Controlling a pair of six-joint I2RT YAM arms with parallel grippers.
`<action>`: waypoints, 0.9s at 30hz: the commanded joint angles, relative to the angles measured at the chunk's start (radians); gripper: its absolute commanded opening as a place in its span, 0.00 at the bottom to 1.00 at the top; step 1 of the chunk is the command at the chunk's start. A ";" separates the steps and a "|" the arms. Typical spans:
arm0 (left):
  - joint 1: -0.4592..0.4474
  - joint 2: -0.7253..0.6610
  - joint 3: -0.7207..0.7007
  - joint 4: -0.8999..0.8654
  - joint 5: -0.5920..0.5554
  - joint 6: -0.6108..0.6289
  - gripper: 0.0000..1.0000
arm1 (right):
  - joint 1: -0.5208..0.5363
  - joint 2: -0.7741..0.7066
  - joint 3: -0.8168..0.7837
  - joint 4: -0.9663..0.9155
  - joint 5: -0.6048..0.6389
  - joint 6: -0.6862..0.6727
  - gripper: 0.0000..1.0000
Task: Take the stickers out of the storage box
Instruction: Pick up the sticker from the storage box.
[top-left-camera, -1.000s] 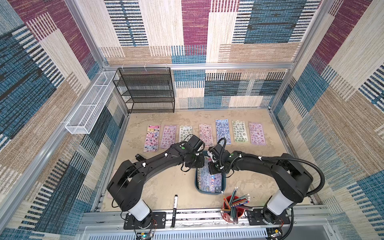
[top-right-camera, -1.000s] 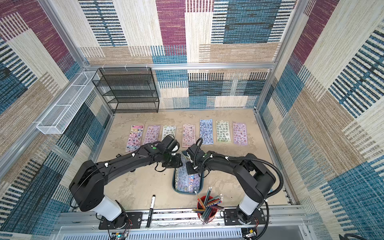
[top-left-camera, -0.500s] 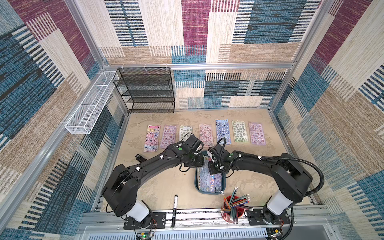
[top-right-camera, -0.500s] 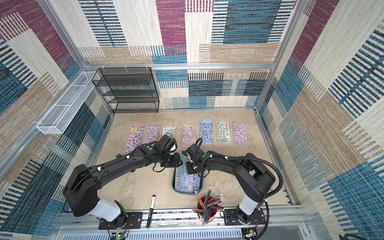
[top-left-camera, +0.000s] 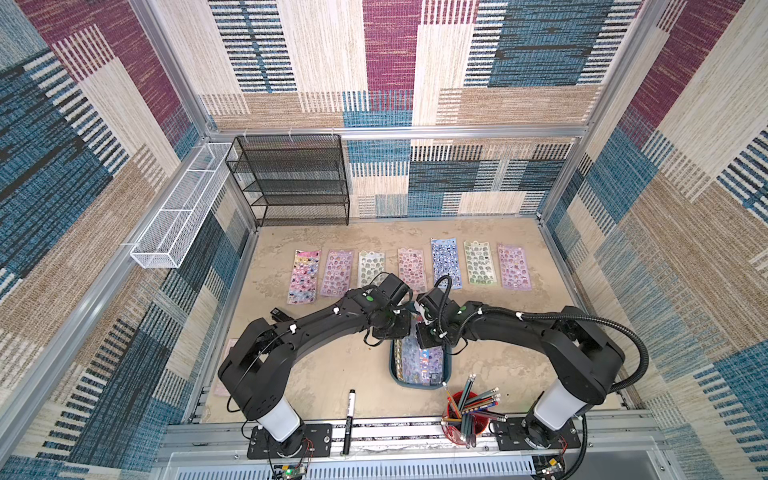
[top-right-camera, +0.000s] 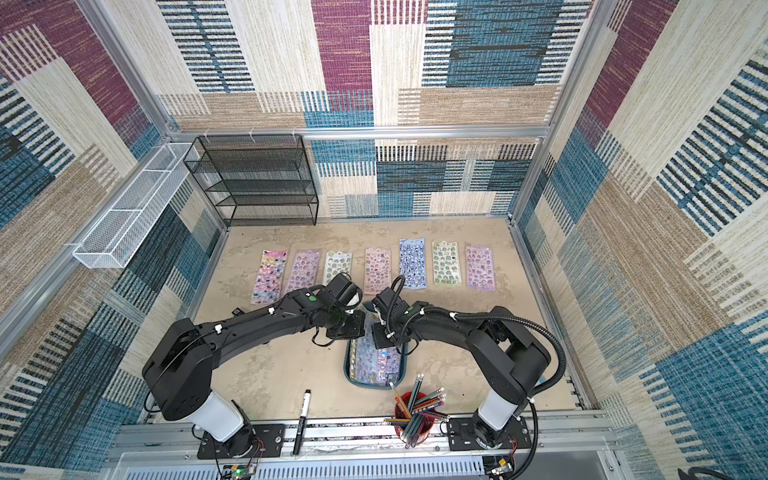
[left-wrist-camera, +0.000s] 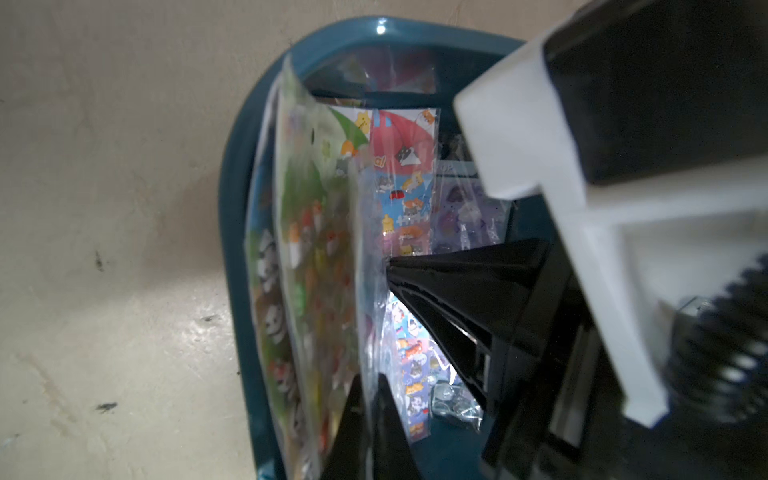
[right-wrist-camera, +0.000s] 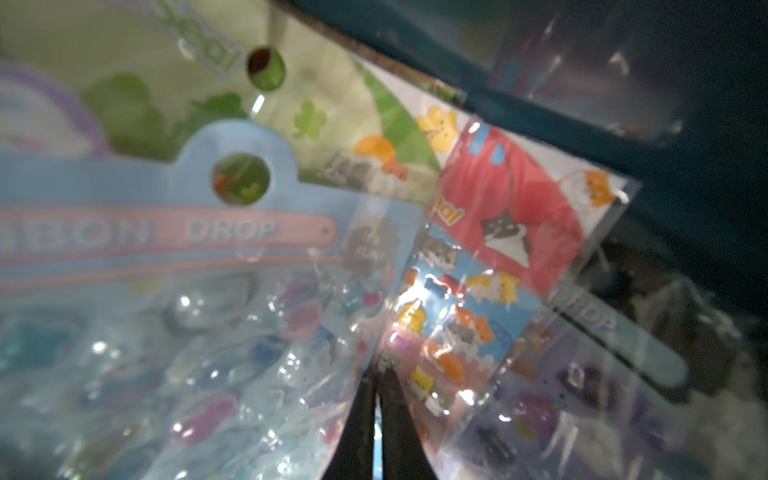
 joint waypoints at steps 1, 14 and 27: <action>0.004 -0.010 0.022 0.004 0.029 0.000 0.00 | 0.001 -0.008 0.021 -0.027 0.031 -0.009 0.10; 0.082 -0.191 0.100 0.015 0.065 0.089 0.00 | -0.084 -0.278 0.213 -0.225 0.088 -0.084 0.35; 0.285 -0.415 -0.041 0.348 0.327 0.036 0.00 | -0.245 -0.463 0.173 0.028 -0.476 -0.084 0.54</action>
